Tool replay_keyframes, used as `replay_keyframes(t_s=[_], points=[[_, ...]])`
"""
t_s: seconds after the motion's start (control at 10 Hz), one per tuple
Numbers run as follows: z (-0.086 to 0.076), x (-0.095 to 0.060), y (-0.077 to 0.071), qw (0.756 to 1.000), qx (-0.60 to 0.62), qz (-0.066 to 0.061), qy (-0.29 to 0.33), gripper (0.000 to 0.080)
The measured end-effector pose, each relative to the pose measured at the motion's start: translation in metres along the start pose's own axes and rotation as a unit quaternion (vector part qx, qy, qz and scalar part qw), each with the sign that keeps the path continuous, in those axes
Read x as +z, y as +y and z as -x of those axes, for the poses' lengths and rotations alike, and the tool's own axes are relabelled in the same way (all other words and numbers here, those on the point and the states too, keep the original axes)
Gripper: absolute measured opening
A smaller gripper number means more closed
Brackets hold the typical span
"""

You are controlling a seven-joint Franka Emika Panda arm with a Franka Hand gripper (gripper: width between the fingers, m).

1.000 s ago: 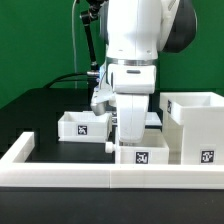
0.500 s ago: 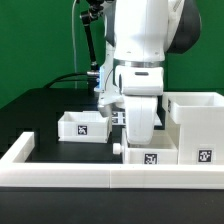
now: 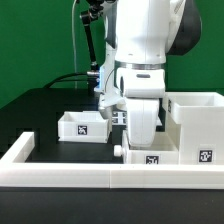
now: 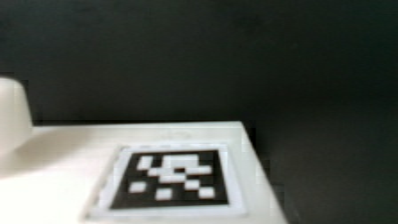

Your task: Assemble drawer

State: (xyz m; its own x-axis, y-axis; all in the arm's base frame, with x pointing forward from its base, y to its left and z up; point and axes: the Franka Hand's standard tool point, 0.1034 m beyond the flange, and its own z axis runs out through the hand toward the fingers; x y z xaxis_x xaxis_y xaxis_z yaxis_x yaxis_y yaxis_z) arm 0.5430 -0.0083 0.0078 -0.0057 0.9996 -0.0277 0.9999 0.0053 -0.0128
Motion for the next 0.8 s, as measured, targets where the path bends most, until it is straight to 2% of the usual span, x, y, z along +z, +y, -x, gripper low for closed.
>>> replay_keyframes(t_s=[0.2,0.3,0.5,0.8], points=[[0.0001,0.0001,0.0003,1.0,0.0,0.001,0.0,0.0042],[-0.0023,0.0004,0.0034,1.0,0.0,0.013,0.0,0.0042],[0.0,0.0006,0.0029,1.0,0.002,0.007,-0.001,0.0042],[-0.0044,0.0005,0.0034,1.0,0.008,0.011,0.0,0.0042]])
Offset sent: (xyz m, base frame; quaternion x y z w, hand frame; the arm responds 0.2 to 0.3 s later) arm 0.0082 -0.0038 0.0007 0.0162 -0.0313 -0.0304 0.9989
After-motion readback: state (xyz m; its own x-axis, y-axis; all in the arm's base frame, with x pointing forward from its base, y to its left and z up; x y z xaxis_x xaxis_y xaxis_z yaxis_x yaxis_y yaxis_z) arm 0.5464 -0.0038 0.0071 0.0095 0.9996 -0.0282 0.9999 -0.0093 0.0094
